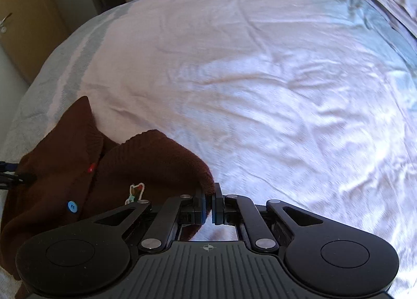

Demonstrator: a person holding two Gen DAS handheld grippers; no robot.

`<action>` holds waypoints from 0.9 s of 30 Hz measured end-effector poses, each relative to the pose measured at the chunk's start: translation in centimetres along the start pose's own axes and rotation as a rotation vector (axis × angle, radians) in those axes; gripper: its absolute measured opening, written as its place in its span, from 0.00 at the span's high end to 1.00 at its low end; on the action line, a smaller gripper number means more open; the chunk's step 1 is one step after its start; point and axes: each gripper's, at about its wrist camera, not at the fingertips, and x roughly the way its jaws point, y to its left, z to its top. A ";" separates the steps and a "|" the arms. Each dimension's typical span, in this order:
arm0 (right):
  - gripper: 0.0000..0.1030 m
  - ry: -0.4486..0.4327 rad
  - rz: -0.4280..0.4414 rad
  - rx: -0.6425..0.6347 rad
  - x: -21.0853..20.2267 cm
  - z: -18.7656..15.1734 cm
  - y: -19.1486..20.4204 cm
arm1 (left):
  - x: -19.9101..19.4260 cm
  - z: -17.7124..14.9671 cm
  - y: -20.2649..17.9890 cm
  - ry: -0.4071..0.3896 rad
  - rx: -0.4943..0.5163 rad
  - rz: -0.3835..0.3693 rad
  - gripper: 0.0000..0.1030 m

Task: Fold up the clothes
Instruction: 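Lift and shake the cardigan out with both grippers, then lay it flat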

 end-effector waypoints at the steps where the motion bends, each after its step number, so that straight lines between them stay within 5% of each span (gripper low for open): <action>1: 0.98 -0.003 0.005 0.004 -0.5 -0.3 -0.3 | -0.2 0.0 -0.8 -0.005 0.021 0.020 0.88; 12: 0.98 -0.162 0.112 -0.015 -8.4 0.5 -4.4 | -12.6 -0.3 -11.7 -0.257 0.055 0.101 0.93; 19: 0.98 -0.301 0.300 -0.162 -20.9 0.5 -13.0 | -22.6 -3.9 -27.4 -0.334 0.011 0.220 0.94; 27: 0.98 -0.347 0.586 -0.409 -36.6 -0.7 -24.7 | -35.0 -8.8 -46.1 -0.369 -0.169 0.294 0.96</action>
